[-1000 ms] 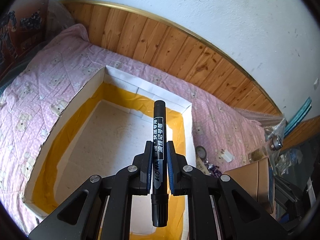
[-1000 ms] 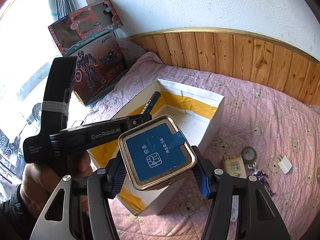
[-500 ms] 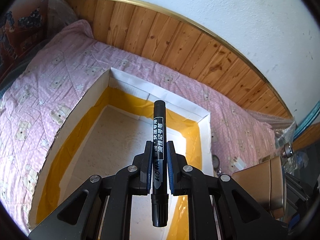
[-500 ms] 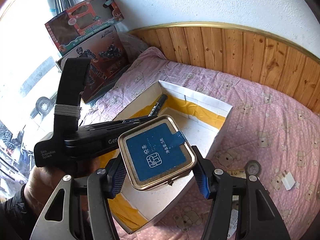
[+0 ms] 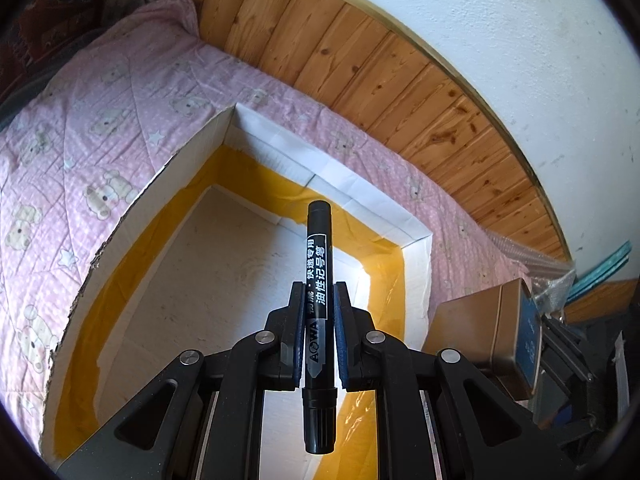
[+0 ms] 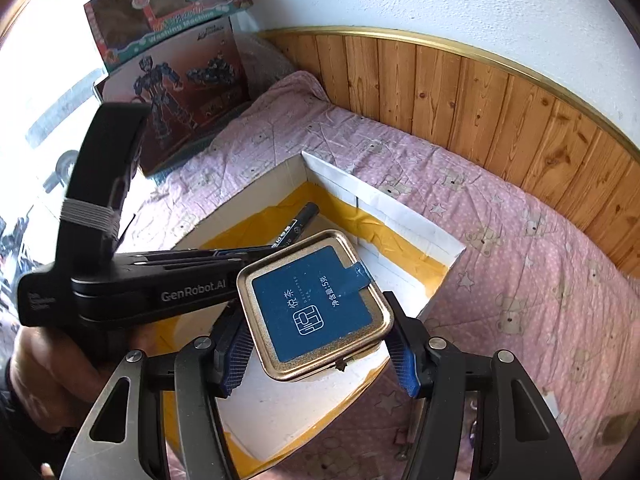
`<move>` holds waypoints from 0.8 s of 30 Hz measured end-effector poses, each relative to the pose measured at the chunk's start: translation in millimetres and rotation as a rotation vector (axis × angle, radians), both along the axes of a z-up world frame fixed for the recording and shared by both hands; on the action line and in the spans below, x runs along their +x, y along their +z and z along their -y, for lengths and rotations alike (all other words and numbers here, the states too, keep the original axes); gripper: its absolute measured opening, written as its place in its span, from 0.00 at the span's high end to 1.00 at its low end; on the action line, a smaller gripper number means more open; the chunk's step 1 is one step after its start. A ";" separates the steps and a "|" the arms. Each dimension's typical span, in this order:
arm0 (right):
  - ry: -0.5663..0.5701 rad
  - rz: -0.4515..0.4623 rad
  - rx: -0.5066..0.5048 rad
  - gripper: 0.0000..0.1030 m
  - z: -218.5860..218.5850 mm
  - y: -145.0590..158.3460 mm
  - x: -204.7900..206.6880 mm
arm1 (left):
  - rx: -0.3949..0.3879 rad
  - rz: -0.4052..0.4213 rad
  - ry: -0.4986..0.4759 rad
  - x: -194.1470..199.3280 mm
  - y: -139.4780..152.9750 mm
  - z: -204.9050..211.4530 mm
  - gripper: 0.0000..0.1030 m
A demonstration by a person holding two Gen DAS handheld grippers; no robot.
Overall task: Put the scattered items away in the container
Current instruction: 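Bring the held marker and tin over the yellow-lined box interior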
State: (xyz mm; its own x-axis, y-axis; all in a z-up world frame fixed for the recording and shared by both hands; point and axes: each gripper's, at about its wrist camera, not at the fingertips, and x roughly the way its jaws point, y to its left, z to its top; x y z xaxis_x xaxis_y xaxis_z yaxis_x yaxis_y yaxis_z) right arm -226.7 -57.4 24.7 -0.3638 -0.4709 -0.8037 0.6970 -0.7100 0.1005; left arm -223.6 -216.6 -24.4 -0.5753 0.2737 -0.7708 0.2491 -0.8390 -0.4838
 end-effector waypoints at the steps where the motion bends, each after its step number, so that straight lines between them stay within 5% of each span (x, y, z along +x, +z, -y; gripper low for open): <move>1: 0.005 -0.007 0.018 0.42 3.7 -2.1 -1.6 | 0.010 0.014 0.009 -0.7 -3.7 1.7 0.87; 15: 0.140 0.025 0.275 0.42 50.2 -43.9 -28.1 | 0.205 0.144 0.065 -24.2 -48.3 23.9 0.87; 24: 0.173 0.147 0.357 0.42 68.4 -71.4 -49.3 | 0.104 0.158 0.028 -46.5 -55.6 23.4 0.87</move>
